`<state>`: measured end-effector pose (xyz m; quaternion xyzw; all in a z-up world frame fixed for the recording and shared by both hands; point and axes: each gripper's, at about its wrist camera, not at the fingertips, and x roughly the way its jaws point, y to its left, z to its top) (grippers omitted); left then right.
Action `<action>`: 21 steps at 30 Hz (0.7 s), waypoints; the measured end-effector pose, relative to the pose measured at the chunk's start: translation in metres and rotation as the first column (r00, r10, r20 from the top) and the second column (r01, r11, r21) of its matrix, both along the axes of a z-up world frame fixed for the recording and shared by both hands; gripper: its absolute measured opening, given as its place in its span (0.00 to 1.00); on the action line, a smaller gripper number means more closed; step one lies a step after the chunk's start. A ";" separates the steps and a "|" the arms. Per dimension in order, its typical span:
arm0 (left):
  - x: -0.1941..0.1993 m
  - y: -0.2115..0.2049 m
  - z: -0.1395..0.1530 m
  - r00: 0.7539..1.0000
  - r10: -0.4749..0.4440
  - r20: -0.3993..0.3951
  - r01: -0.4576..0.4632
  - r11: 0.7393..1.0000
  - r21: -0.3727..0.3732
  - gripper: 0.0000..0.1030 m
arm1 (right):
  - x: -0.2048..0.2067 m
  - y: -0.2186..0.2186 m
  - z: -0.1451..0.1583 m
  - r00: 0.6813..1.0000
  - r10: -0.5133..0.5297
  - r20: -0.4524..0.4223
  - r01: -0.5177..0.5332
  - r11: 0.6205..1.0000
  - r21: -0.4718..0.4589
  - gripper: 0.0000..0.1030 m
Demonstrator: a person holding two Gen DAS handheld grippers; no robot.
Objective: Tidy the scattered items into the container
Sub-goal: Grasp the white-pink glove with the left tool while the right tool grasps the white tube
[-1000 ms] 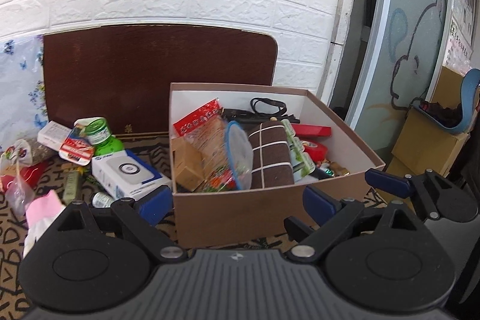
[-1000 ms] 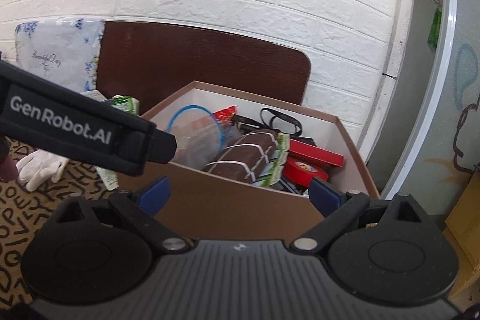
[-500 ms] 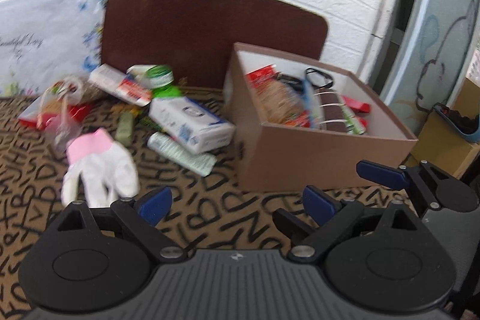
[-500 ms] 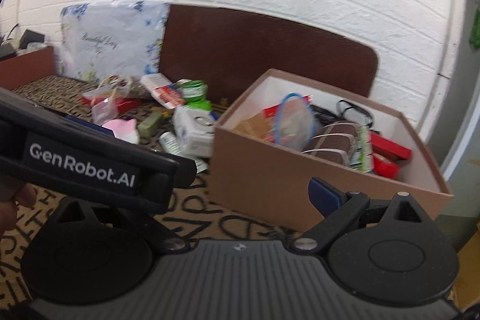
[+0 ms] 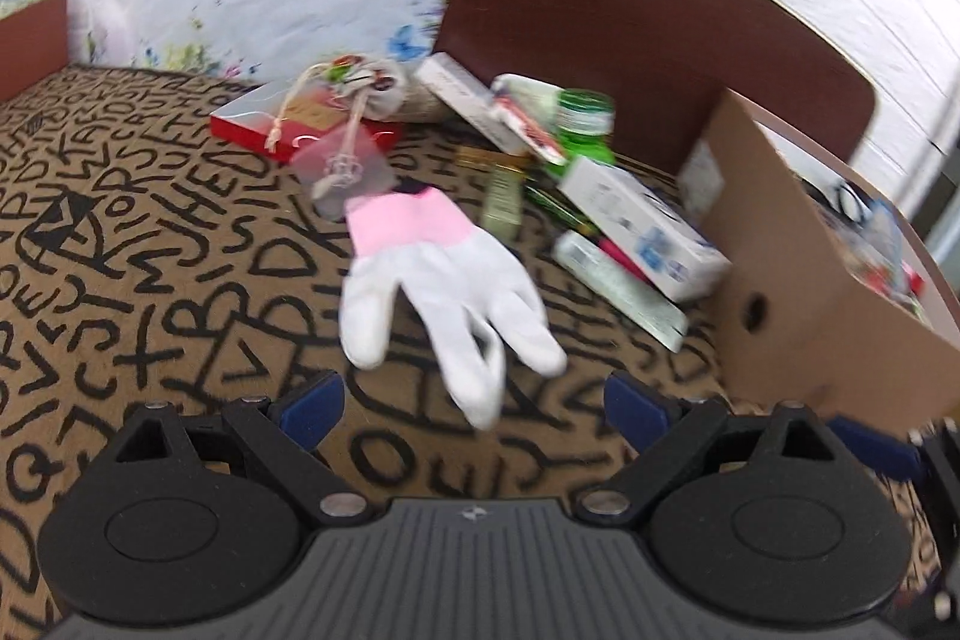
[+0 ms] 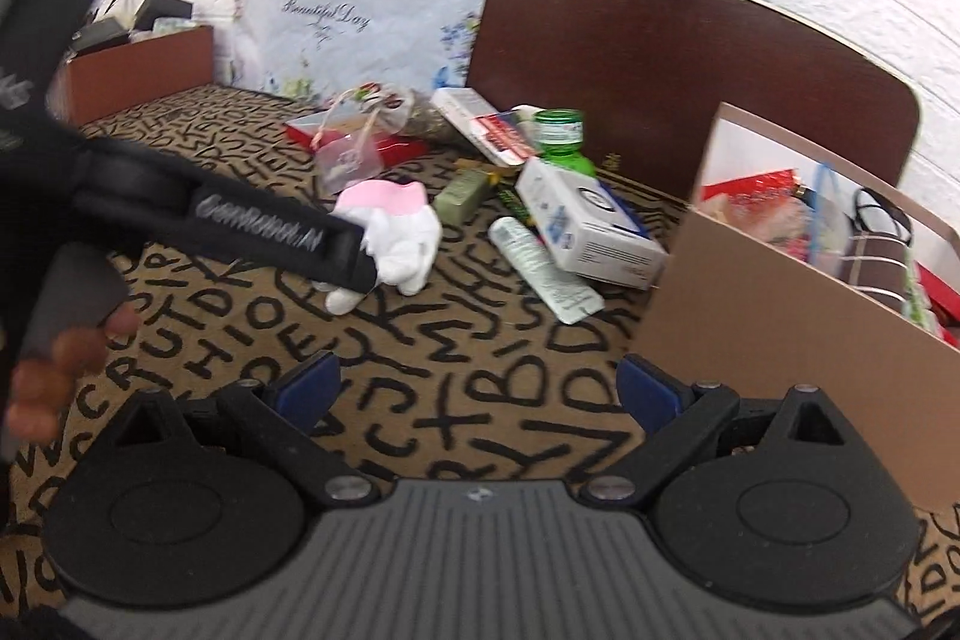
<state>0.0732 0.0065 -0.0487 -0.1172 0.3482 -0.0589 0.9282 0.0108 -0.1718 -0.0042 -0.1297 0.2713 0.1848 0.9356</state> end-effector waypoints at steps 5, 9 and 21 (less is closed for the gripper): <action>0.028 0.003 -0.010 0.999 0.014 -0.029 -0.015 0.999 -0.031 0.91 | 0.015 0.010 -0.008 1.000 0.008 -0.011 -0.008 1.000 -0.011 0.91; 0.048 -0.006 -0.017 0.999 -0.003 -0.039 0.002 1.000 -0.022 0.90 | 0.034 0.017 -0.018 0.999 0.005 -0.036 -0.006 1.000 -0.025 0.87; 0.073 0.003 -0.028 1.000 -0.018 -0.002 0.018 0.995 0.095 0.22 | 0.092 0.035 -0.038 1.000 0.005 -0.024 -0.007 0.996 -0.083 0.81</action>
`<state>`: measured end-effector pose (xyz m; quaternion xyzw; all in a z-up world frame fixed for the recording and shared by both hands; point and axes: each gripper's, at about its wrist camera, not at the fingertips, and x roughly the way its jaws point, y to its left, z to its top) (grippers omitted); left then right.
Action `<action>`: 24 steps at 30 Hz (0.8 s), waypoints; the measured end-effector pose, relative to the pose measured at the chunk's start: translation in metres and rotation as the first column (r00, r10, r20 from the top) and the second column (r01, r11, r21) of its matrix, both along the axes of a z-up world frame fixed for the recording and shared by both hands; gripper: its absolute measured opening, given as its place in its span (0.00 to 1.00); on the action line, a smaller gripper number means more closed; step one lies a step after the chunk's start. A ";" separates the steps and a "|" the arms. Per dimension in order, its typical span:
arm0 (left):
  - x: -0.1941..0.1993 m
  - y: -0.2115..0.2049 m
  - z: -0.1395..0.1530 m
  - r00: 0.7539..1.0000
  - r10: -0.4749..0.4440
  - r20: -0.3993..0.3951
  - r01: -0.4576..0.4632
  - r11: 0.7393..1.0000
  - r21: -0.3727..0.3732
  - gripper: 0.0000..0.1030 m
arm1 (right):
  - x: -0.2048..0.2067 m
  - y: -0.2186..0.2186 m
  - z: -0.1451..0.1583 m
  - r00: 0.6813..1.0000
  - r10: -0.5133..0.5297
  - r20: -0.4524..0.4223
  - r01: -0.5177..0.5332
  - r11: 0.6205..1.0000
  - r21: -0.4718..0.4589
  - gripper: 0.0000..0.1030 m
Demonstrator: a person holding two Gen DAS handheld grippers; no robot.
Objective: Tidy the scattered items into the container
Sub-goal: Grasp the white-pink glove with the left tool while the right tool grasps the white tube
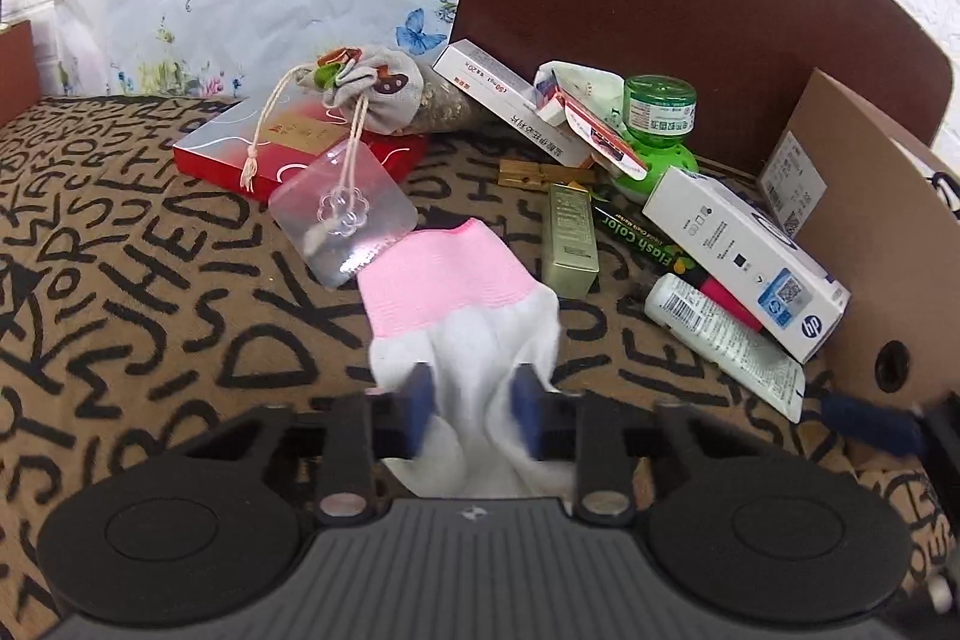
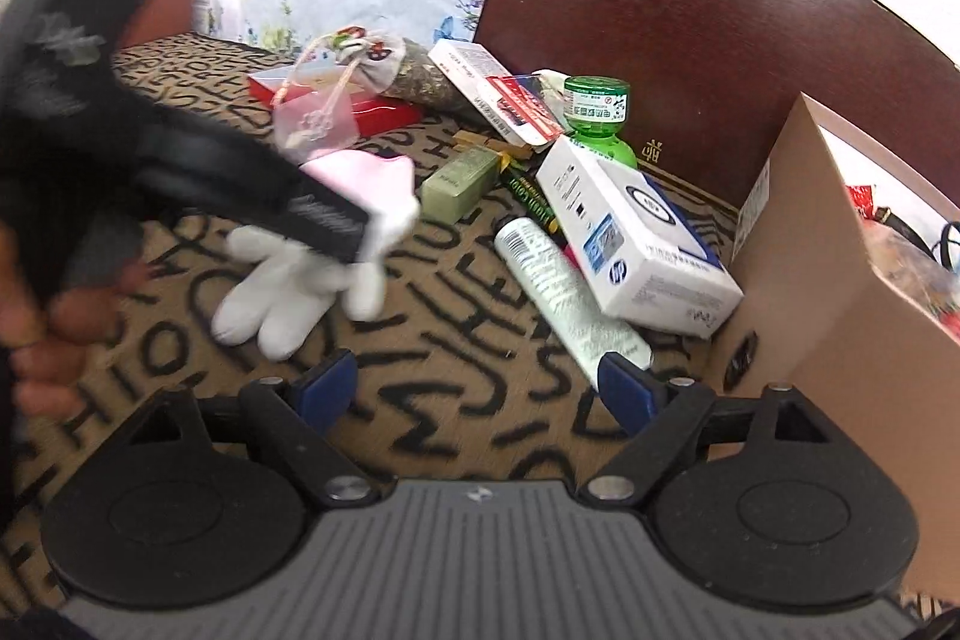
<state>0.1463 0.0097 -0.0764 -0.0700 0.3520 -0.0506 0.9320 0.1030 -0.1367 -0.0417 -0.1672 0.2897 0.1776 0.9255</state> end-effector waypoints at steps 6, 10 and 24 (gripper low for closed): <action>-0.012 0.029 0.005 0.996 -0.085 -0.018 0.084 0.996 -0.042 0.13 | 0.026 0.009 -0.011 0.999 -0.026 0.020 0.026 0.999 -0.035 0.80; -0.026 0.046 0.006 0.994 -0.106 -0.021 0.105 0.993 -0.046 0.13 | 0.044 0.009 -0.015 0.997 -0.076 0.026 0.076 0.997 -0.015 0.80; -0.035 0.053 0.003 0.993 -0.113 -0.020 0.112 0.991 -0.071 0.14 | 0.049 0.001 -0.011 0.992 -0.096 -0.080 0.103 0.991 0.081 0.31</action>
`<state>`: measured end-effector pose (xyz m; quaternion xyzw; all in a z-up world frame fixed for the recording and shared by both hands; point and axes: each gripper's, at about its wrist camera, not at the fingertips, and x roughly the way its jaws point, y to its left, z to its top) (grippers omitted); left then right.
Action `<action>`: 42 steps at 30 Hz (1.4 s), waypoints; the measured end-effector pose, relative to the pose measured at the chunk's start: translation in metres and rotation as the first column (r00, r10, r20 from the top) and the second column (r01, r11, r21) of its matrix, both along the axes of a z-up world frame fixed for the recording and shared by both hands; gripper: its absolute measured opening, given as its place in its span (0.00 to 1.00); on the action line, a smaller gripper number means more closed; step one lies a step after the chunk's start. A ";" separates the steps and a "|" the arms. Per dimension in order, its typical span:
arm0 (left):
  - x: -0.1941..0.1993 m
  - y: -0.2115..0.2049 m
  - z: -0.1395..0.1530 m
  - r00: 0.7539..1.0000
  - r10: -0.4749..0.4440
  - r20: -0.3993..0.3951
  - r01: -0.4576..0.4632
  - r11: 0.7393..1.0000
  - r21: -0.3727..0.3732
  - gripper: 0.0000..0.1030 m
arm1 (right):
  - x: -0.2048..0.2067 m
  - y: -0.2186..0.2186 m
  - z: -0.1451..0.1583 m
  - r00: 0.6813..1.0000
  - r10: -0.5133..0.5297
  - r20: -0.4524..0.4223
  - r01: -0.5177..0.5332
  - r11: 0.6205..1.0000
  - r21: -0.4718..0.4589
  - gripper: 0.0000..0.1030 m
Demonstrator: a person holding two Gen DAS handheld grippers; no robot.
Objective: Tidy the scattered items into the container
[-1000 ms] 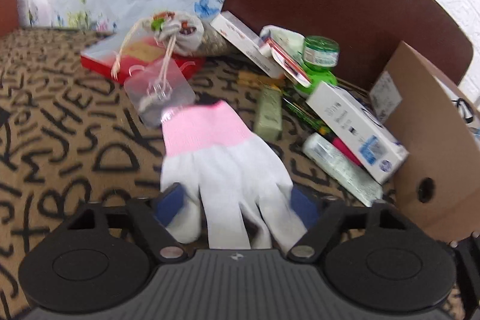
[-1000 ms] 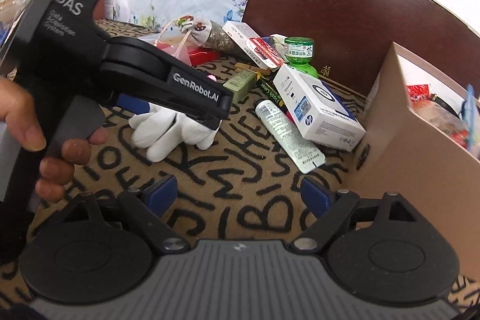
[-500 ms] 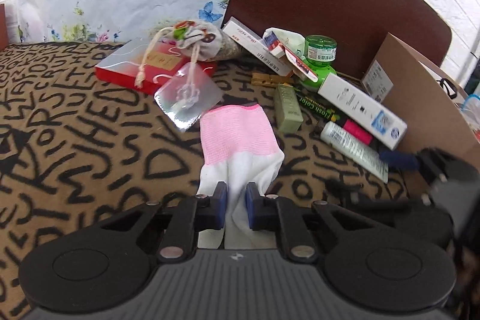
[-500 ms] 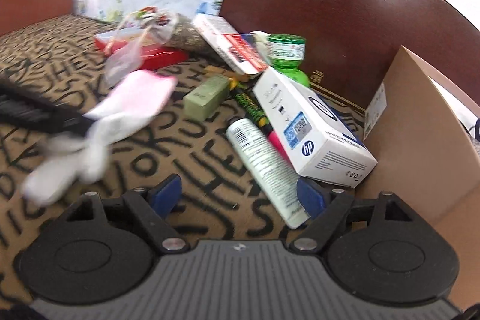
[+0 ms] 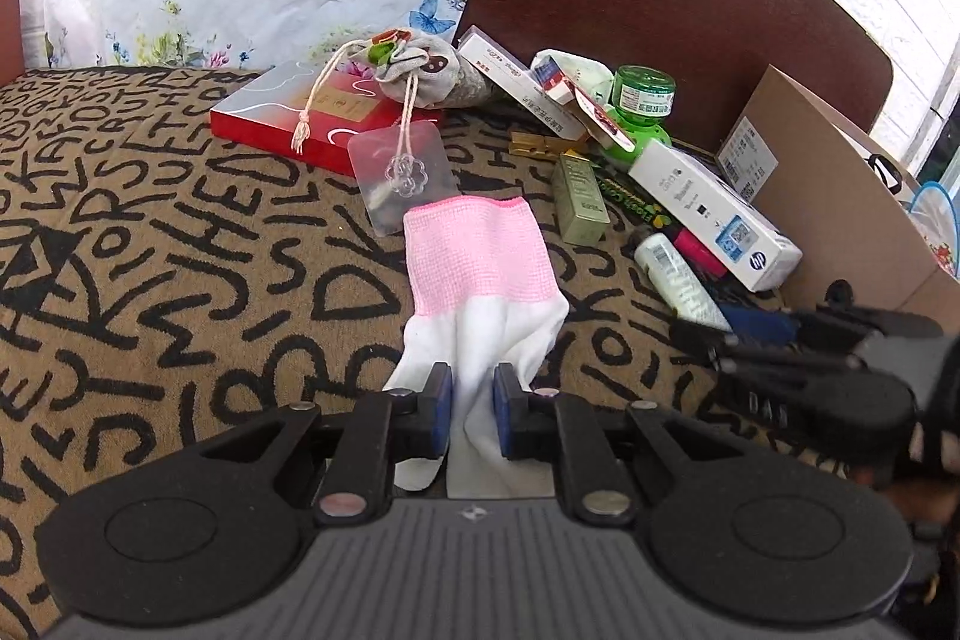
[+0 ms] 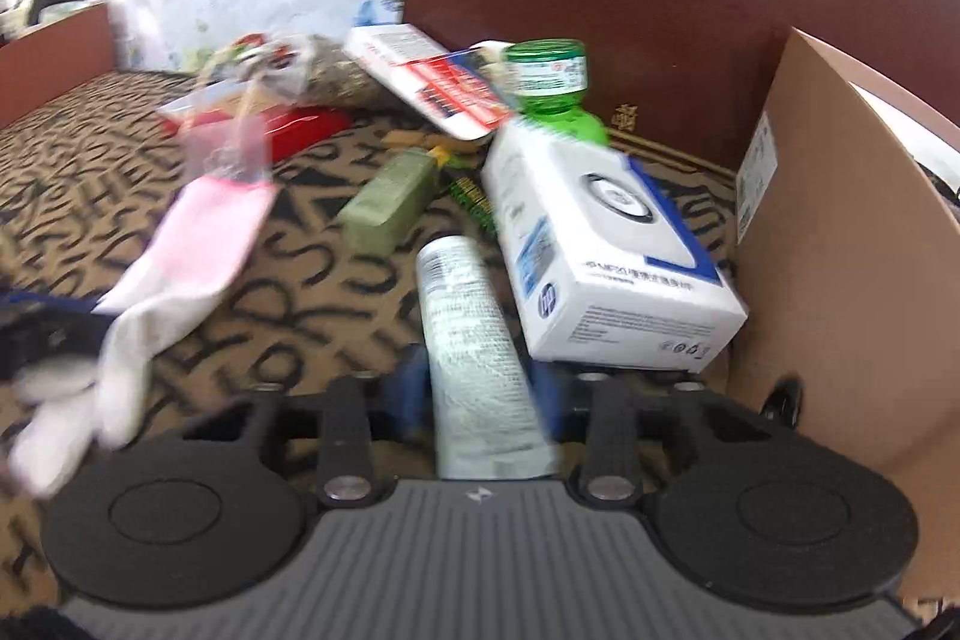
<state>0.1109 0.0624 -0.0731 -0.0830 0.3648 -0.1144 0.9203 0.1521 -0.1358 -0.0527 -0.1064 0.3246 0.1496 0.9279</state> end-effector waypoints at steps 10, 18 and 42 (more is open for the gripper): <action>-0.041 -0.005 0.003 0.994 -0.111 -0.024 0.111 0.994 0.022 0.14 | -0.080 -0.005 0.003 0.996 0.083 -0.038 -0.083 0.996 -0.011 0.31; -0.072 -0.008 0.008 0.995 -0.099 -0.025 0.099 0.995 -0.017 0.62 | -0.138 -0.021 0.009 0.989 0.119 -0.090 -0.116 0.993 0.031 0.32; -0.052 -0.053 0.000 0.993 -0.114 -0.006 0.113 0.974 0.194 0.11 | -0.131 -0.017 0.005 0.991 0.125 -0.056 -0.122 0.991 0.054 0.30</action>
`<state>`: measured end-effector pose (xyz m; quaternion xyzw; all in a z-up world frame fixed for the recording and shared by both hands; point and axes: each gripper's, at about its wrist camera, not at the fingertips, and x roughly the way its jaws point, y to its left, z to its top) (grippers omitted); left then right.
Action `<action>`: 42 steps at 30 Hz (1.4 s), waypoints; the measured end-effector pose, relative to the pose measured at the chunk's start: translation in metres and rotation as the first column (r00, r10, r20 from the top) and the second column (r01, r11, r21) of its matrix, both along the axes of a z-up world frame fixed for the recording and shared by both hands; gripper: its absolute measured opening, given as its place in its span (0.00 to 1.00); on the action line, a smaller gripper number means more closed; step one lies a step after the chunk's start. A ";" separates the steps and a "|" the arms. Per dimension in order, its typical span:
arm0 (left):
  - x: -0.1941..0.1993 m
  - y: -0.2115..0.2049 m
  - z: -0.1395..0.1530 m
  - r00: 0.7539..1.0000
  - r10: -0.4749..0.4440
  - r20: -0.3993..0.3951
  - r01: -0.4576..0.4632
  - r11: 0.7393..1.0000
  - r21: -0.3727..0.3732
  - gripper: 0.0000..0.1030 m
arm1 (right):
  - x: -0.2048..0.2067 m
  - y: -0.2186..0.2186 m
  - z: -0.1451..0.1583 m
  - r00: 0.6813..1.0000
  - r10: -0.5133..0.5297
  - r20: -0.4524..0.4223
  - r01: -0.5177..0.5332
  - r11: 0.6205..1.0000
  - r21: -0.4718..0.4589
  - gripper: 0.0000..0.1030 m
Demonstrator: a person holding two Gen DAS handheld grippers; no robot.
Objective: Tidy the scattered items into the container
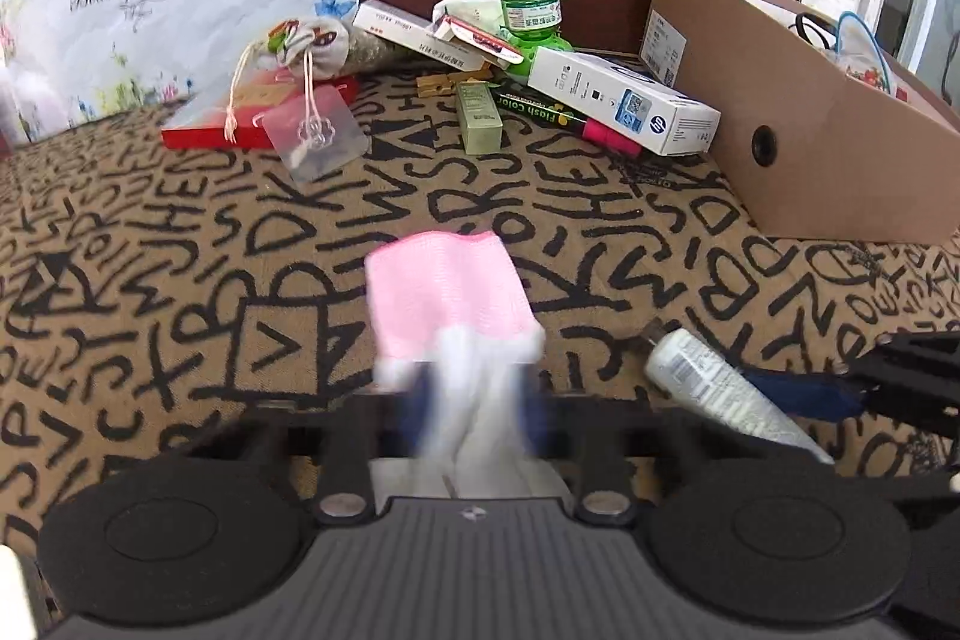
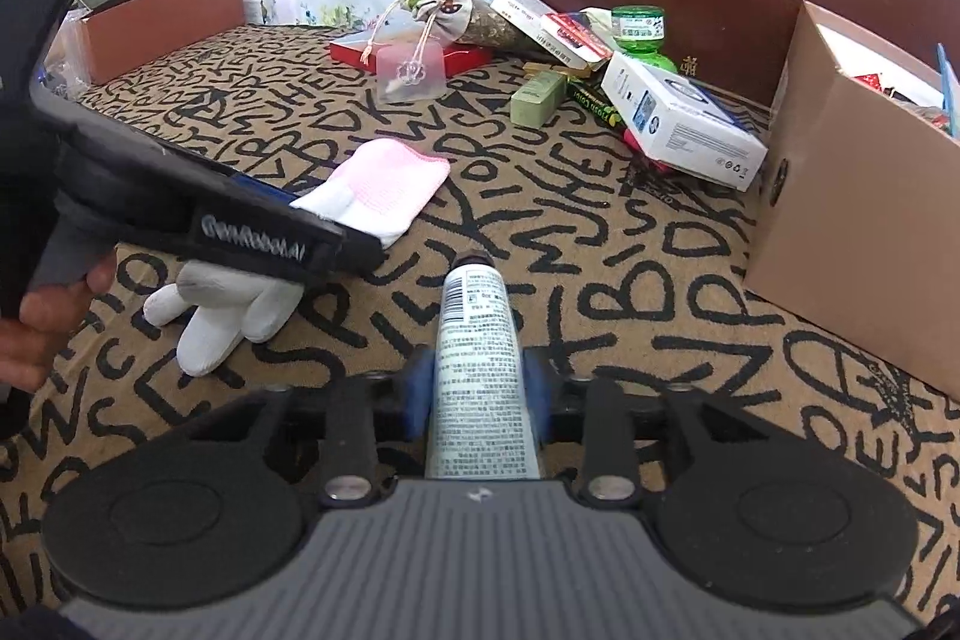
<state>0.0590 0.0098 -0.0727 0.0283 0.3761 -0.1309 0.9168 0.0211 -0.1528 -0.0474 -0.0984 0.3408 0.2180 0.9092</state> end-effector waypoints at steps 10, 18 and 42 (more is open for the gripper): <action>-0.020 -0.003 0.038 0.999 -0.037 0.034 0.042 0.989 -0.142 0.10 | -0.020 -0.023 0.029 0.998 -0.034 0.062 0.029 0.996 0.090 0.03; -0.033 -0.024 0.065 0.989 -0.095 0.110 0.110 0.985 -0.135 0.10 | -0.023 -0.044 0.042 0.998 -0.017 0.062 0.012 0.997 0.074 0.02; -0.032 -0.039 0.077 0.983 -0.159 0.090 0.171 0.974 -0.146 0.10 | -0.017 -0.072 0.036 0.996 -0.048 0.080 0.039 0.993 0.112 0.28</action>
